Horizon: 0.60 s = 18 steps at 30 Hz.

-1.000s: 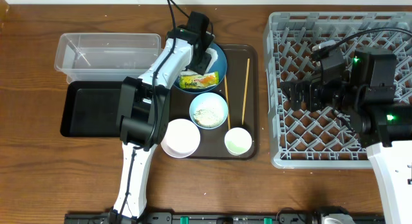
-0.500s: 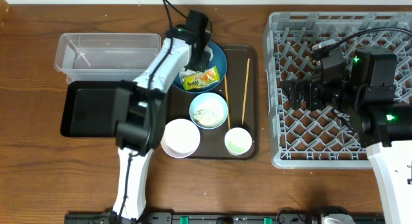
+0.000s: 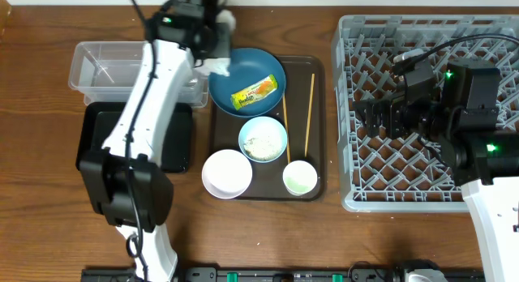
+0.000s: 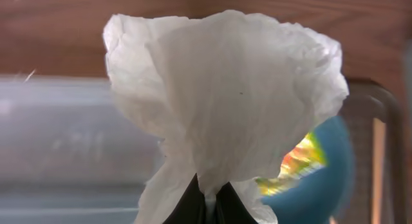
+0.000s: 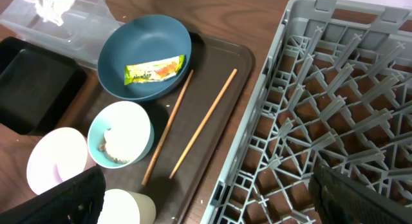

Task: Sort waste into correct bins and load items into the dishwasher rack
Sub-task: 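Carry the tissue with the left gripper and drop it into the clear bin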

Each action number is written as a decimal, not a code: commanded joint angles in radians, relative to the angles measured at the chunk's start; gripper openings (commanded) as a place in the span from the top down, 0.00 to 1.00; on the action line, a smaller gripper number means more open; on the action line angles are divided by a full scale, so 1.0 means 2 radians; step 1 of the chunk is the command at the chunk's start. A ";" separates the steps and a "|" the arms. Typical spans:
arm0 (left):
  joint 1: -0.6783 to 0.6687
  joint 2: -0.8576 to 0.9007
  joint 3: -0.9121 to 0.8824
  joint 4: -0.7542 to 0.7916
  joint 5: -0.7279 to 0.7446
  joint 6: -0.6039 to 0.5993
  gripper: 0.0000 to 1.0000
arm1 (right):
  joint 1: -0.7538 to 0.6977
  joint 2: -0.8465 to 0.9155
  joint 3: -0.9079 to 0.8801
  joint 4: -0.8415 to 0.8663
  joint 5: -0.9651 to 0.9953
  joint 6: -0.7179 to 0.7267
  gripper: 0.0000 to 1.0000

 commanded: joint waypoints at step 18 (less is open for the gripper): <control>0.114 0.054 0.000 0.004 -0.036 -0.095 0.43 | 0.006 0.001 -0.003 0.006 -0.001 -0.003 0.01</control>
